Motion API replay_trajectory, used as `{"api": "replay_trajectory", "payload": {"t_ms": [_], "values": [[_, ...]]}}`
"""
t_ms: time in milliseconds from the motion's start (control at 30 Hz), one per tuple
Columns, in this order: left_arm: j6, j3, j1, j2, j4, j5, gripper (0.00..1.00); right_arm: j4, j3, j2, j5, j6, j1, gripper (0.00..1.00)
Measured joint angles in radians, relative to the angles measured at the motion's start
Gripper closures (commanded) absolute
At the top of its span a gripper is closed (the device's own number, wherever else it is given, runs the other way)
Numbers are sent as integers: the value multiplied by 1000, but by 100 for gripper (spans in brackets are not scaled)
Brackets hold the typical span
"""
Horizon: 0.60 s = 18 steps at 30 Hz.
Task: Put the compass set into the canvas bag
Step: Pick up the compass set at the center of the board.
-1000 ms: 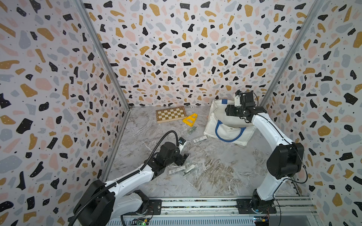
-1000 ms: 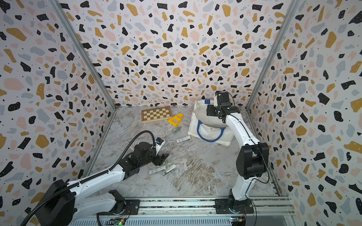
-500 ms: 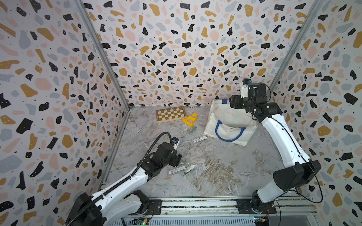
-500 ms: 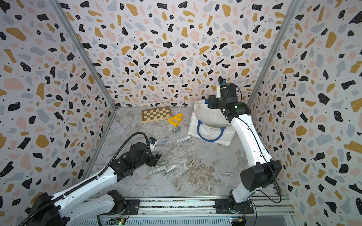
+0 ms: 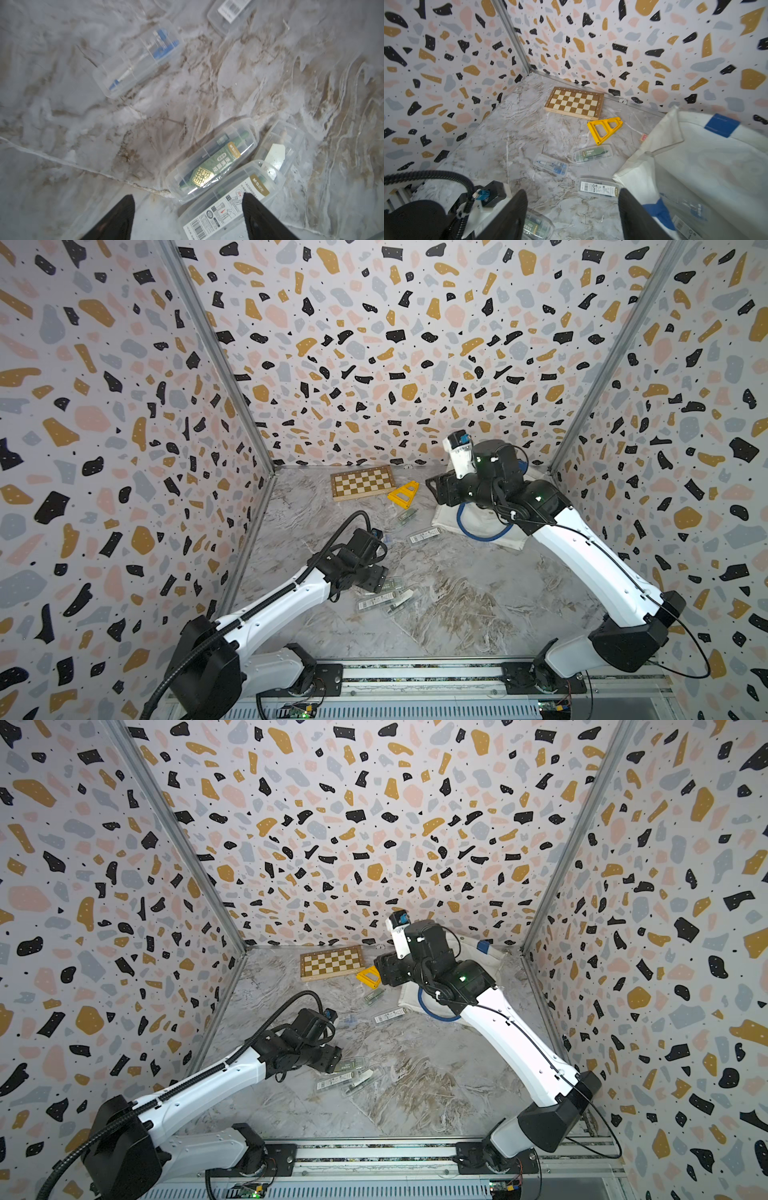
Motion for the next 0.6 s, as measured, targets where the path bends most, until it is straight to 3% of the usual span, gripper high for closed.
{"api": "replay_trajectory", "payload": {"t_ms": [333, 600], "values": [[72, 10, -1, 111, -58, 172, 30, 98, -355, -52, -58, 34, 10, 29], [101, 27, -17, 191, -60, 277, 30, 166, -486, -133, -100, 51, 10, 29]]}}
